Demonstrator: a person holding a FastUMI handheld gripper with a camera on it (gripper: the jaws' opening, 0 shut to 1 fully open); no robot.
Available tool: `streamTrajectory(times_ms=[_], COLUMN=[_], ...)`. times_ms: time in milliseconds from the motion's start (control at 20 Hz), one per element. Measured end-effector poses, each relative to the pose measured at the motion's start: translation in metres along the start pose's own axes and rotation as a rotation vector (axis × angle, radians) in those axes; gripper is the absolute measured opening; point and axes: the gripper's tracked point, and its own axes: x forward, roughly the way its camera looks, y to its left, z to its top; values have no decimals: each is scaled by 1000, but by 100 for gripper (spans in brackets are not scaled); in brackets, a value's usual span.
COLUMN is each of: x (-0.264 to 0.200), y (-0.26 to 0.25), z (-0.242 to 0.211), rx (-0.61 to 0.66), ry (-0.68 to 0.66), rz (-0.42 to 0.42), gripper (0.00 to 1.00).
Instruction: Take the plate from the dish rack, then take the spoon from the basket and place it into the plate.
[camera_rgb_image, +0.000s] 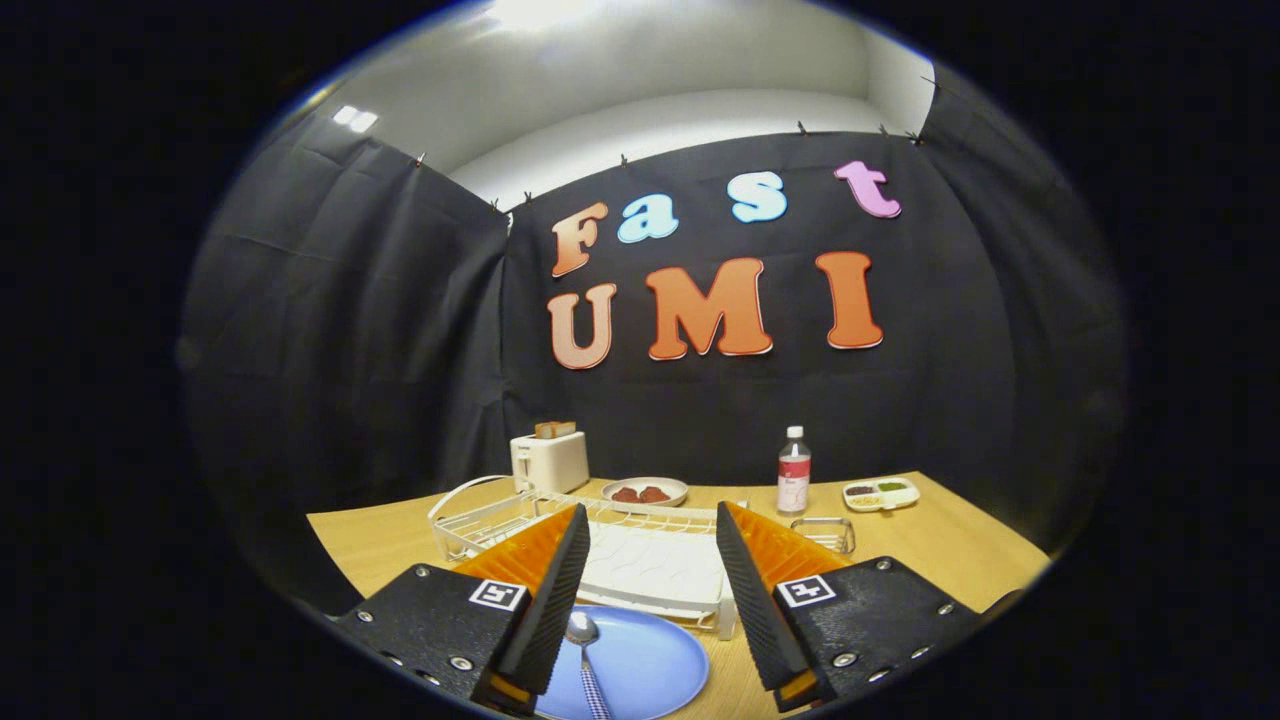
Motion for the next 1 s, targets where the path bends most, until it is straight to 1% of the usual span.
streamTrajectory(times_ms=[100,150,250,400,700,1000], x=[3,4,3,4,6,6], y=[-9,-9,-3,0,4,5], z=[15,18,22,20,24,26], rx=[-6,-2,-1,-9,-29,-22], ry=[-51,-71,-101,-101,-116,-123], rz=[-80,-100,-105,-101,-97,-93], gripper=[81,82,85,87,87,87])
